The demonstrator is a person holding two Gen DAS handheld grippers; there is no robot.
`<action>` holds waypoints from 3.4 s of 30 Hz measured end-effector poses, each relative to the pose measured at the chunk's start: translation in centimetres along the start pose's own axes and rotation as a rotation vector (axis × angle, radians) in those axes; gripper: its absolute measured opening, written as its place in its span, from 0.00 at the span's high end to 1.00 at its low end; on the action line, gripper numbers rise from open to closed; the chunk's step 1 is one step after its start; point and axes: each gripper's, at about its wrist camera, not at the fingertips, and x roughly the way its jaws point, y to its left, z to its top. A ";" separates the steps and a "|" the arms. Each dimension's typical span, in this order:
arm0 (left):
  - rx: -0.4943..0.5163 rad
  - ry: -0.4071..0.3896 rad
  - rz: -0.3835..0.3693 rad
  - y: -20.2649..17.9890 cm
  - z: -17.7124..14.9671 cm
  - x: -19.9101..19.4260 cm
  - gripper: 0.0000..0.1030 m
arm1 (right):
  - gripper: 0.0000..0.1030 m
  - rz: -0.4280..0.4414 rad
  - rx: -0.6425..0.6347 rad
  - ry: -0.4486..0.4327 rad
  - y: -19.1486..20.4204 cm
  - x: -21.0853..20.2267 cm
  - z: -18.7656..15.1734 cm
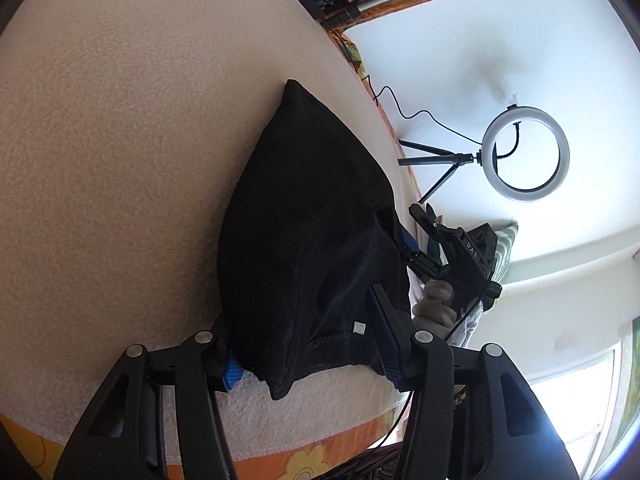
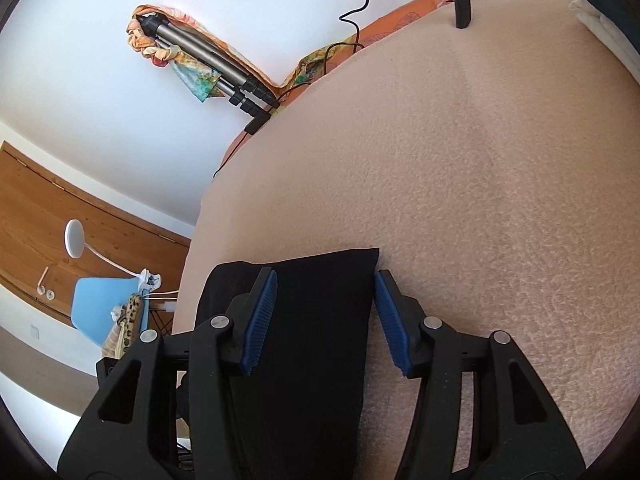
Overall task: Fold small clothes
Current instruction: 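Lift the folded bundle off the bed with both tools, then carry the bundle onto the white and green clothes pile and release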
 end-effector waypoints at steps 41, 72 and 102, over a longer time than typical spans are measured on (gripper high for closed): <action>0.556 -0.027 0.056 -11.7 -0.7 3.8 0.94 | 0.93 -0.120 -0.199 -0.197 8.2 -10.6 1.0; 0.847 -0.006 -0.152 -31.1 -2.9 22.0 0.94 | 0.94 -0.390 -0.185 -0.477 -5.1 -33.7 11.8; 0.822 0.225 -0.045 -28.2 -4.6 28.3 0.48 | 0.60 -0.412 0.118 -0.292 -21.5 -34.7 3.9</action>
